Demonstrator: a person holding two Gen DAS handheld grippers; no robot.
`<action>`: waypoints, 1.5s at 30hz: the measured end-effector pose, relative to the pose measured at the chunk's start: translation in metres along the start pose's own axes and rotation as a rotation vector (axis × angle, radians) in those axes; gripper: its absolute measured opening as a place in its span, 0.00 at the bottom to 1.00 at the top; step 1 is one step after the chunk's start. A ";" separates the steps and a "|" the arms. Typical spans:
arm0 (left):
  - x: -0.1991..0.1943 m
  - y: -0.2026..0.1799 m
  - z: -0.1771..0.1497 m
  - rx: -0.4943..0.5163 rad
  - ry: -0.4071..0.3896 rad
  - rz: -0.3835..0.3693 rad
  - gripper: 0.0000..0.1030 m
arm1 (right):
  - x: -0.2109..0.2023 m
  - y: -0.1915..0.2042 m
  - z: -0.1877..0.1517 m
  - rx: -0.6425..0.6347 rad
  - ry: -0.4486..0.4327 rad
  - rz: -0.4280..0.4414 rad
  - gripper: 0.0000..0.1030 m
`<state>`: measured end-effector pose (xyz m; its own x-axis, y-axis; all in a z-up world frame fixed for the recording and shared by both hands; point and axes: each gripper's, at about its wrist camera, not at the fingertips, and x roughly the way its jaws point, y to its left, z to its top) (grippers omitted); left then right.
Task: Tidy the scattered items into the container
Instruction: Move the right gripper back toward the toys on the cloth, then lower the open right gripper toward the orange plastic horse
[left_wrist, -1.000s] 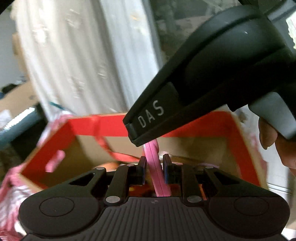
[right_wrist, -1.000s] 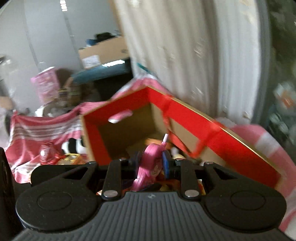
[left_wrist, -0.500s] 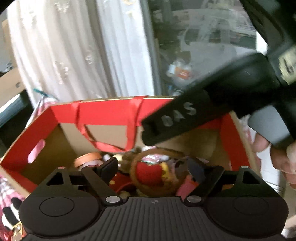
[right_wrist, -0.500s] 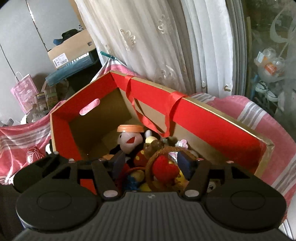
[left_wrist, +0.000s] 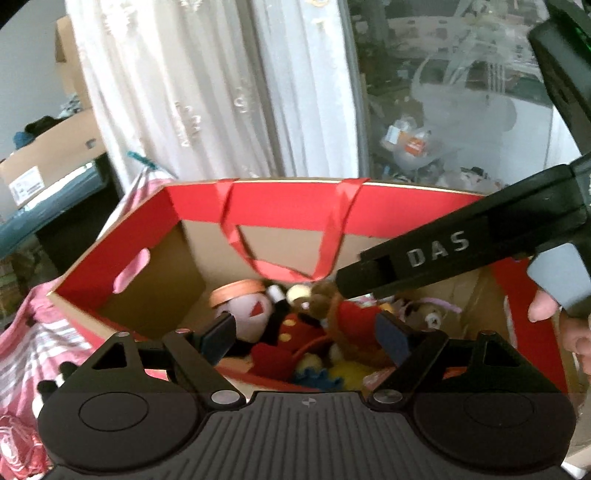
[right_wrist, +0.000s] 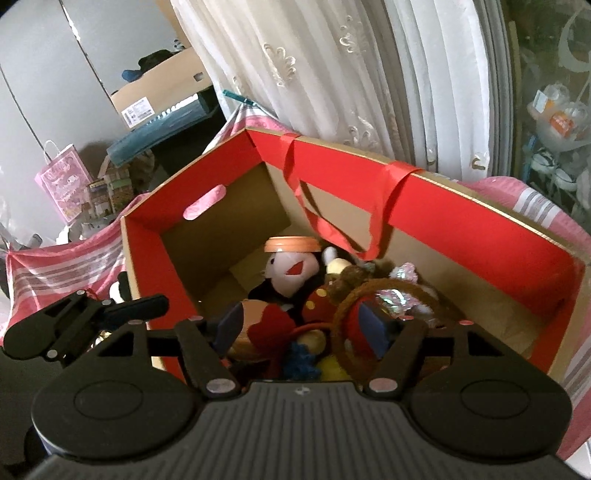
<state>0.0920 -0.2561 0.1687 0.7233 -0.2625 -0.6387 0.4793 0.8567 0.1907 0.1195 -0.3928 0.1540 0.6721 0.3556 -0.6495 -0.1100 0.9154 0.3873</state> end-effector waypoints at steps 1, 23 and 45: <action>-0.007 0.001 -0.001 0.001 0.000 0.010 0.88 | 0.000 0.002 -0.001 0.005 -0.003 0.007 0.71; -0.072 0.116 -0.105 -0.203 0.103 0.292 0.88 | -0.006 0.147 -0.033 -0.296 -0.011 0.274 0.71; -0.023 0.134 -0.234 -0.357 0.286 0.163 0.86 | 0.075 0.173 -0.127 -0.344 0.238 0.021 0.50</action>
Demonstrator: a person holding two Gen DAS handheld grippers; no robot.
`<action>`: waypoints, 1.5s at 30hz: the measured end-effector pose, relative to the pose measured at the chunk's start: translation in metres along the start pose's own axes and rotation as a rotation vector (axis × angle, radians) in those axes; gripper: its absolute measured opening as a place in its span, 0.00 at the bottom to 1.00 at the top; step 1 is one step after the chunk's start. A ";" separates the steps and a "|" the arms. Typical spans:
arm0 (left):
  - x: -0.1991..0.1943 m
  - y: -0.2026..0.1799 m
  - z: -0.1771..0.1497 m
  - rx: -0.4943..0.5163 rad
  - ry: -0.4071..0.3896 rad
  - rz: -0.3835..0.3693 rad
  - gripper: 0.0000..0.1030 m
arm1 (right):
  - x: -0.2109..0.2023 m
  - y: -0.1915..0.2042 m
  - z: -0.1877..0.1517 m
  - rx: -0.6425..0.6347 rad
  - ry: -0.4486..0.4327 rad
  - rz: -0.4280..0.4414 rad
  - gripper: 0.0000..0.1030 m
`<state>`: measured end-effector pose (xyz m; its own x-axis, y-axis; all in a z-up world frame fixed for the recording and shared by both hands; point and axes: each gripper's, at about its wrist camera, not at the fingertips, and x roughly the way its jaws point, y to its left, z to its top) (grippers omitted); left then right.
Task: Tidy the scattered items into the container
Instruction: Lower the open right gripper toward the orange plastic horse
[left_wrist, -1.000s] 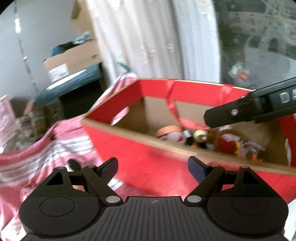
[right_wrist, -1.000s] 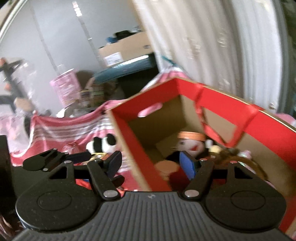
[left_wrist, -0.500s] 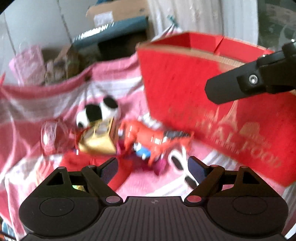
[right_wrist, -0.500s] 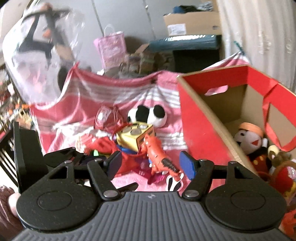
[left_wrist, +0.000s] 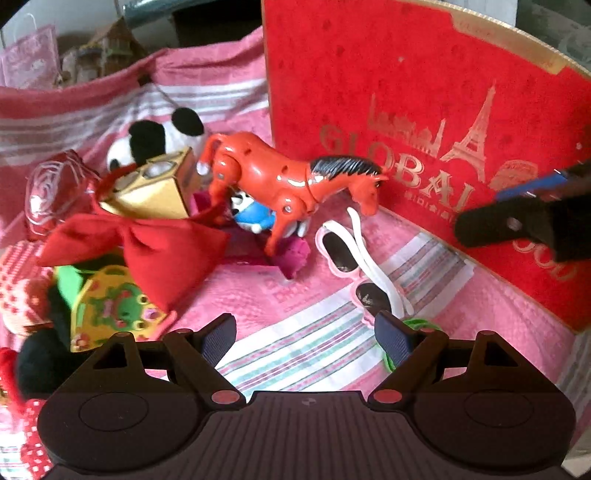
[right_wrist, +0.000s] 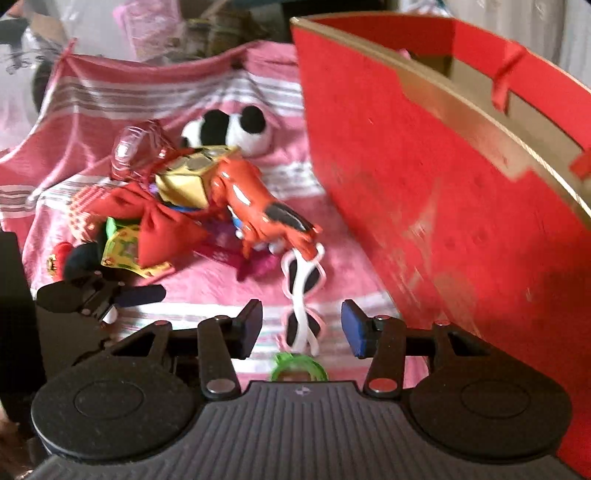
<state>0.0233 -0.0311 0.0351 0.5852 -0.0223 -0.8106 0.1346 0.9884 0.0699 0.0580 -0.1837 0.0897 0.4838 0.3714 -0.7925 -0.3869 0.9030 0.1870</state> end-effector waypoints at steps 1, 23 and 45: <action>0.004 0.001 0.002 -0.010 0.001 -0.002 0.86 | 0.000 -0.001 -0.001 0.002 0.004 -0.002 0.50; -0.015 0.062 -0.007 -0.226 0.067 0.210 0.87 | 0.133 0.024 0.097 -0.082 0.030 0.166 0.63; -0.048 0.091 -0.039 -0.215 0.036 0.201 0.87 | 0.111 0.053 0.026 -0.241 0.244 0.428 0.48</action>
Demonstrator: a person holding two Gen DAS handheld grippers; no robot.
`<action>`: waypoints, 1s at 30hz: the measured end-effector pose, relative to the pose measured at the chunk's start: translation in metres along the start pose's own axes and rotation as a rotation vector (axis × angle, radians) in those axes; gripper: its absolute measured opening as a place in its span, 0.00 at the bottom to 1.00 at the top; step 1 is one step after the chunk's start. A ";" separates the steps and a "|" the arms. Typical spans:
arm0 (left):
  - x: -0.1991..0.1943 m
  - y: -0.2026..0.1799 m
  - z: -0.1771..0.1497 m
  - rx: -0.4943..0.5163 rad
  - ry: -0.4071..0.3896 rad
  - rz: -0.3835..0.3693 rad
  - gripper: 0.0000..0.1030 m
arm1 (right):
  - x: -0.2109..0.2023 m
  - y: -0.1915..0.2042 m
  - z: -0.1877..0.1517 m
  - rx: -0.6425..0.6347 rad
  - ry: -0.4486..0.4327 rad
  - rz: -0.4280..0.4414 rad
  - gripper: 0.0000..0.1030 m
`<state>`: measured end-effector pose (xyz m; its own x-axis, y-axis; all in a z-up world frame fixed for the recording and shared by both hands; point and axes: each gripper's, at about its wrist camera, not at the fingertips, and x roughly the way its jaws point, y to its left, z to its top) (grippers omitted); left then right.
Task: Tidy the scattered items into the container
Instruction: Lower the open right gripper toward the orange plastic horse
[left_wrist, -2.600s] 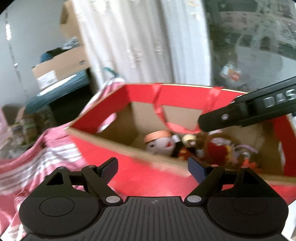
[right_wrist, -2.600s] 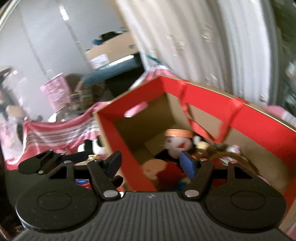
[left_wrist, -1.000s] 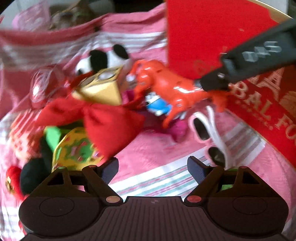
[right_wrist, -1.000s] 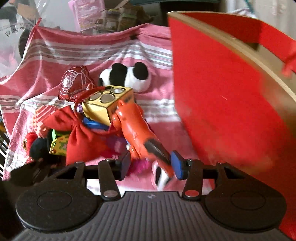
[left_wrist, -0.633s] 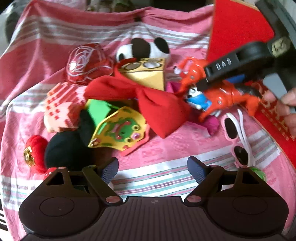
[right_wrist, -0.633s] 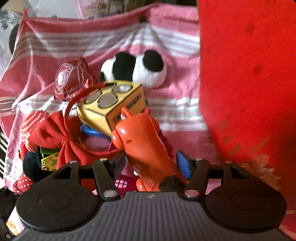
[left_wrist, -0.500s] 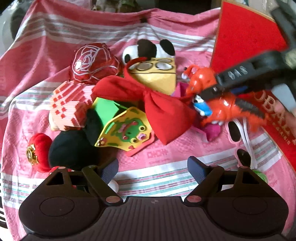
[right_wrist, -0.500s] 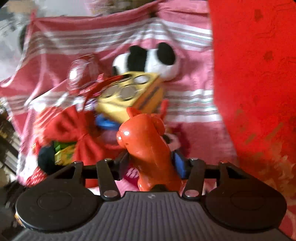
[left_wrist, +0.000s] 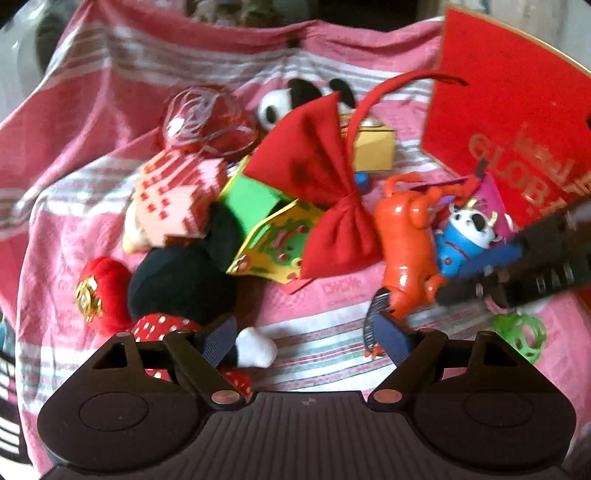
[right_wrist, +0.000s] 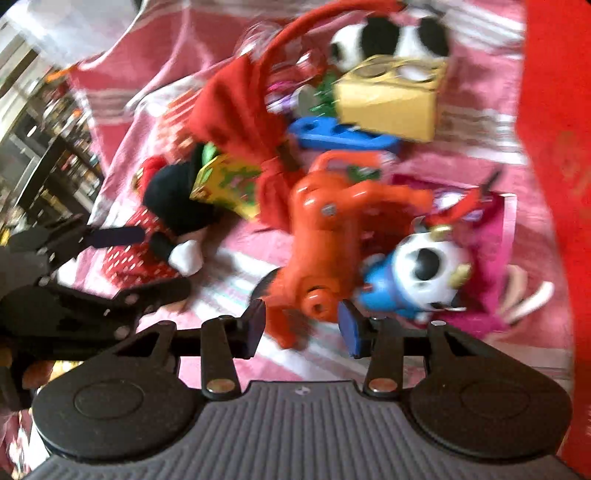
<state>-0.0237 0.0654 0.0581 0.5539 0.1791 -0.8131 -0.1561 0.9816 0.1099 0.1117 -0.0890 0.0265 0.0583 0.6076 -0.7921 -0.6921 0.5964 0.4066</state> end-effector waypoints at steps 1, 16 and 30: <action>0.001 -0.004 -0.001 0.023 -0.003 -0.015 0.87 | -0.004 -0.003 0.001 0.011 -0.014 -0.019 0.48; 0.075 -0.070 -0.004 0.264 0.045 -0.079 0.41 | 0.013 -0.016 0.009 0.062 0.009 -0.047 0.45; 0.058 0.012 -0.014 -0.011 0.076 -0.045 0.52 | 0.024 0.013 0.009 0.145 0.067 0.155 0.32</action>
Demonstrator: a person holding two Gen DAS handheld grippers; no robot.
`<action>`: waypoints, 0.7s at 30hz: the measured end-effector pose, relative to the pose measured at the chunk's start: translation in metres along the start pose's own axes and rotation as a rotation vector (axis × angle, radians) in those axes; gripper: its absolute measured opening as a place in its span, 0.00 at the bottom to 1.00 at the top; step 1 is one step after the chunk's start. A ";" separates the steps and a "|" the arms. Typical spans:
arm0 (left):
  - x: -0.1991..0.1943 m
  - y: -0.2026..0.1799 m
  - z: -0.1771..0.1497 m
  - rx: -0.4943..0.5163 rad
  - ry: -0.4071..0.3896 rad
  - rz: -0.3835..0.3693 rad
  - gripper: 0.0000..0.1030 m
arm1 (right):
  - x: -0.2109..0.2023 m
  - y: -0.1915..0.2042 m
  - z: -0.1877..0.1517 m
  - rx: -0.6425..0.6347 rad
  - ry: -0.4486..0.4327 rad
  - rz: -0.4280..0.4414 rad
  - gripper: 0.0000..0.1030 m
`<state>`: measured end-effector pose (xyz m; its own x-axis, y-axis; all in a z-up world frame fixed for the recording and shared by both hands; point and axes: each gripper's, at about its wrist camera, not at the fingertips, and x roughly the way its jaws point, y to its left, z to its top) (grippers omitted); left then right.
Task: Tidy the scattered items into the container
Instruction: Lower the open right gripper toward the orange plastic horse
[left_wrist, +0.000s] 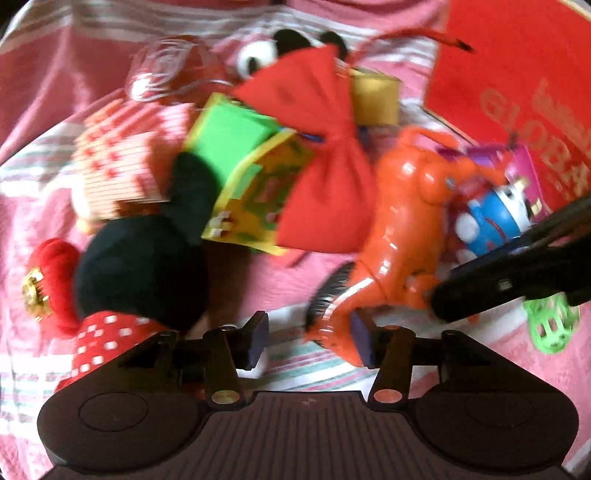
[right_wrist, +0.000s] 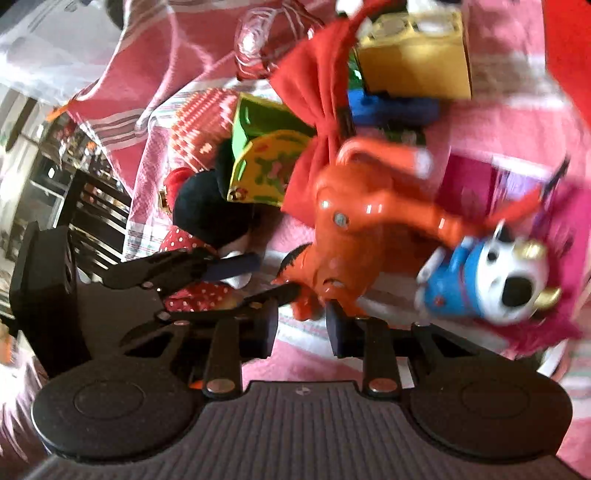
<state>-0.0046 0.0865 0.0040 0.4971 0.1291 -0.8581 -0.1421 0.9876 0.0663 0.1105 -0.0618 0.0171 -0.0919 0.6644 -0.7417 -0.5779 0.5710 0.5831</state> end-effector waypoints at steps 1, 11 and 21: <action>-0.003 0.003 0.000 -0.024 -0.008 0.017 0.56 | -0.006 0.002 0.001 -0.023 -0.014 -0.019 0.32; -0.028 -0.011 0.001 -0.184 0.030 -0.193 0.68 | -0.050 -0.002 0.014 -0.221 -0.144 -0.235 0.34; 0.012 -0.052 0.005 -0.380 0.114 -0.215 0.65 | -0.028 0.005 0.020 -0.414 -0.067 -0.334 0.33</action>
<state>0.0133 0.0373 -0.0075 0.4548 -0.1075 -0.8841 -0.3603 0.8856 -0.2931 0.1267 -0.0680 0.0471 0.1965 0.5161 -0.8337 -0.8395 0.5279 0.1288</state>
